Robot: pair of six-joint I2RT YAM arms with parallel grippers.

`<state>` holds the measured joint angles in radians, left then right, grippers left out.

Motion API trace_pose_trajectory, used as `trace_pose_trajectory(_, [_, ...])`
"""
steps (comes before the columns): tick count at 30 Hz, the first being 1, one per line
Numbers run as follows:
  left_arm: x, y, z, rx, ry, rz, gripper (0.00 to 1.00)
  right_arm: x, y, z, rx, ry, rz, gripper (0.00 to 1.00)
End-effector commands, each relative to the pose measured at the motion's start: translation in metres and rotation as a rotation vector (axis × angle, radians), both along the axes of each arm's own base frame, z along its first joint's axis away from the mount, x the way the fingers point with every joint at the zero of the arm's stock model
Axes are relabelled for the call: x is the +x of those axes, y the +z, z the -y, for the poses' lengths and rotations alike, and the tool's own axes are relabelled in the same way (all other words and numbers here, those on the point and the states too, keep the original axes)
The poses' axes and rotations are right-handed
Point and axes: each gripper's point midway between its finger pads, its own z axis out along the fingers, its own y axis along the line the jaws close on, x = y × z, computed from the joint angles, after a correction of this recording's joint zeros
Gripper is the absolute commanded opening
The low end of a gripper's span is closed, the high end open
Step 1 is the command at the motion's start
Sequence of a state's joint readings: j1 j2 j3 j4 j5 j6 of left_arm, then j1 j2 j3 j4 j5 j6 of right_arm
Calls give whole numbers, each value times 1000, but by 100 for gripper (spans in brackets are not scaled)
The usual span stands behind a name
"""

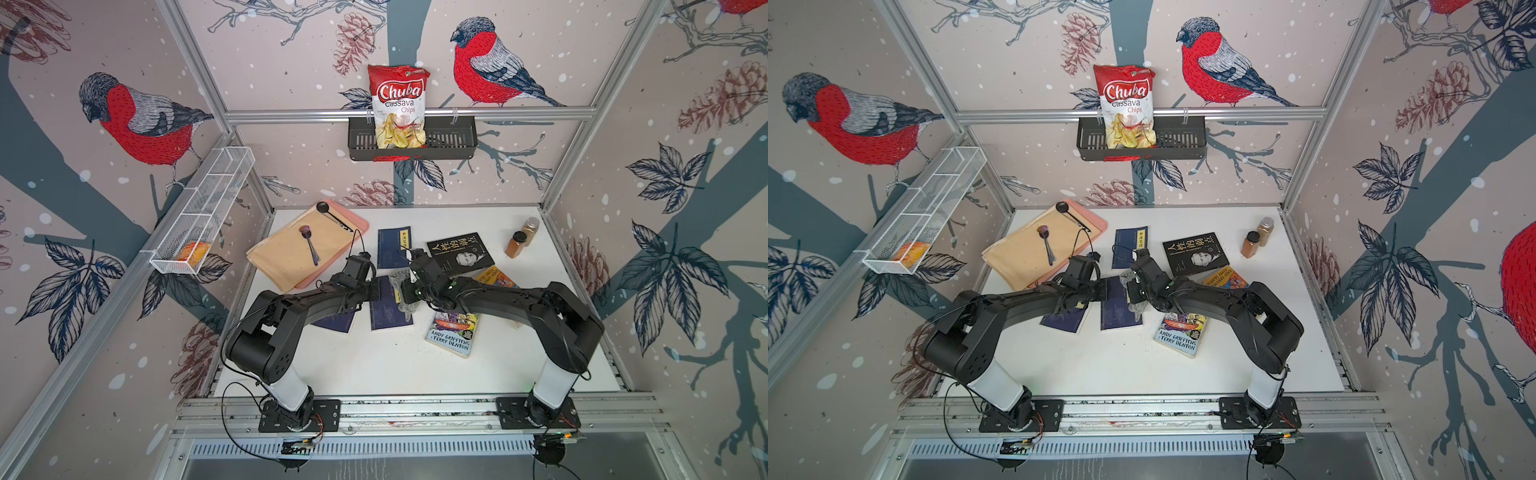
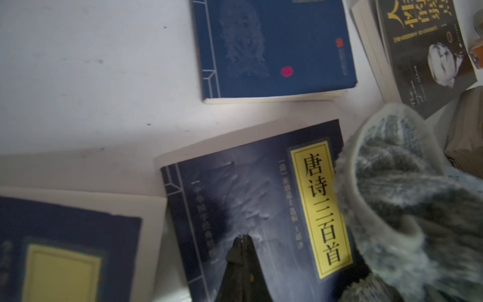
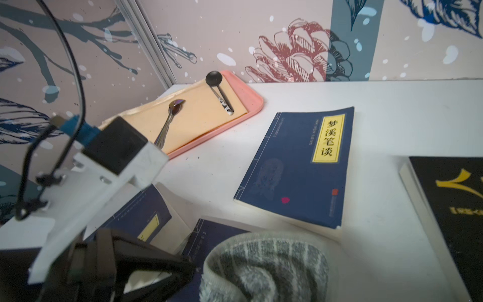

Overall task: Wipe the cover of the book
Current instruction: Wipe the dirt from the cover of the book.

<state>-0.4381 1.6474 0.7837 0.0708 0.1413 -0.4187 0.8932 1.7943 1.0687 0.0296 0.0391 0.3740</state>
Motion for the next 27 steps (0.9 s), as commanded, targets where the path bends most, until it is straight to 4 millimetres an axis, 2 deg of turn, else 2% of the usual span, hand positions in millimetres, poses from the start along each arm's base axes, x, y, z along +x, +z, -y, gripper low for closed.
trace_pose_trajectory(1, [3,-3,-8,20,13,3,0,-11,-5,-17,33,28,-31,0])
trace_pose_trajectory(5, [5,-14,-10,24,8,-18,0,-22,-22,-28,44,44,-82,0])
trace_pose_trajectory(10, [3,-29,-7,20,1,-47,0,-34,-51,-30,29,48,-154,0])
trace_pose_trajectory(15, [0,-36,-10,30,7,-65,0,-60,-63,-30,20,77,-198,0])
trace_pose_trajectory(18, [-3,-37,-12,34,8,-68,0,-66,-71,-30,42,82,-228,0])
trace_pose_trajectory(21, [-8,-39,-14,39,10,-74,0,-50,-80,-30,40,44,-243,0])
trace_pose_trajectory(27, [-15,-46,-17,45,10,-88,0,13,-74,-31,181,-44,-241,0])
